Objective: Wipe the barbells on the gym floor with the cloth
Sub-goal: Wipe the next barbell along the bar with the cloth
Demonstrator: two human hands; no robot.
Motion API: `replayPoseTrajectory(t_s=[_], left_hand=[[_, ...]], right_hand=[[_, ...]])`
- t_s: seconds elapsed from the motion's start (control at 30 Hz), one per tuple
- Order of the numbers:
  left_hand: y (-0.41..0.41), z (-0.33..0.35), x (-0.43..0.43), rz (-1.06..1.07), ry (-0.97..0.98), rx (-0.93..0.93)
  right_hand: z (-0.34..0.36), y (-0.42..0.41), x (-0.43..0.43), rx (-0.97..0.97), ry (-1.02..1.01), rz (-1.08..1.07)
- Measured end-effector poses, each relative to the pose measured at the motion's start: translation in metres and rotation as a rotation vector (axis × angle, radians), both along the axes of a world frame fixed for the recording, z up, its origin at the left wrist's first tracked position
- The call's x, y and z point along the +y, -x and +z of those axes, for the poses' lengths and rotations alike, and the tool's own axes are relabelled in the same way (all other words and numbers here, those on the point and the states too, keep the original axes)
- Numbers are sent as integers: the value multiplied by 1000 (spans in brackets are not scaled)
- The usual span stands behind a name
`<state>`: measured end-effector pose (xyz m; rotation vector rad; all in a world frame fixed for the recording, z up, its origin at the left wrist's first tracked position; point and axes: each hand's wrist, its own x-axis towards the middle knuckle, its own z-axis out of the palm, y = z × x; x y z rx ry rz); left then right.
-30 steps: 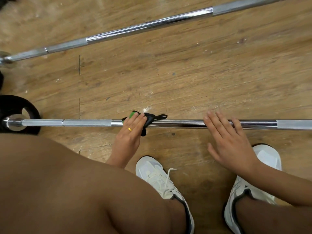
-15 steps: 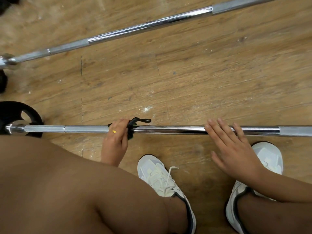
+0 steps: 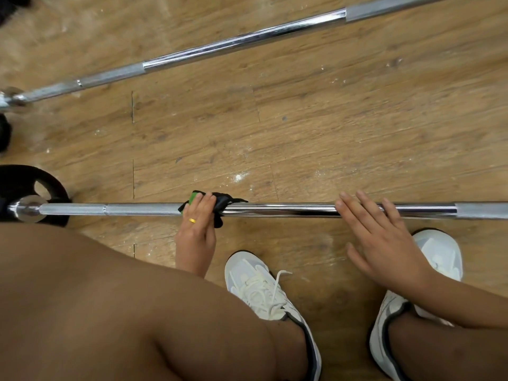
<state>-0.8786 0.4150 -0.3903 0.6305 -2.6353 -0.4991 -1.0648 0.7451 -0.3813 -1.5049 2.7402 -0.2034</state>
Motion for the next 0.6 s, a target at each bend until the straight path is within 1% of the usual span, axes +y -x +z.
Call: replayPoseTrajectory(t_s=[0.07,0.17,0.3,0.37,0.43,0.5,0.53,0.6], left_hand=[[6,3,4,-30,7,1],[14,3,12,-185,10,-38],[24,8,3,-236,7,-87],[27,16,-6,-181,-21,-89],[30,21,-14,-58,-68,-56],[34,20,-11,25,-74,-40],[36,19,-5,28,-56,-54],[43,15,7,-46,-19,-88]], right_hand=[[0,2,-2,-14,-8,-10],[0,7,-5,-28,-19,-18],[2,16,-8,-53,-23,-11],[3,22,-9,-71,-31,-9],[4,26,-12,-86,-42,-16],[5,31,-15,-102,-50,-25],[5,32,-17,-113,-51,-28],[7,36,-20,-128,-57,-31]])
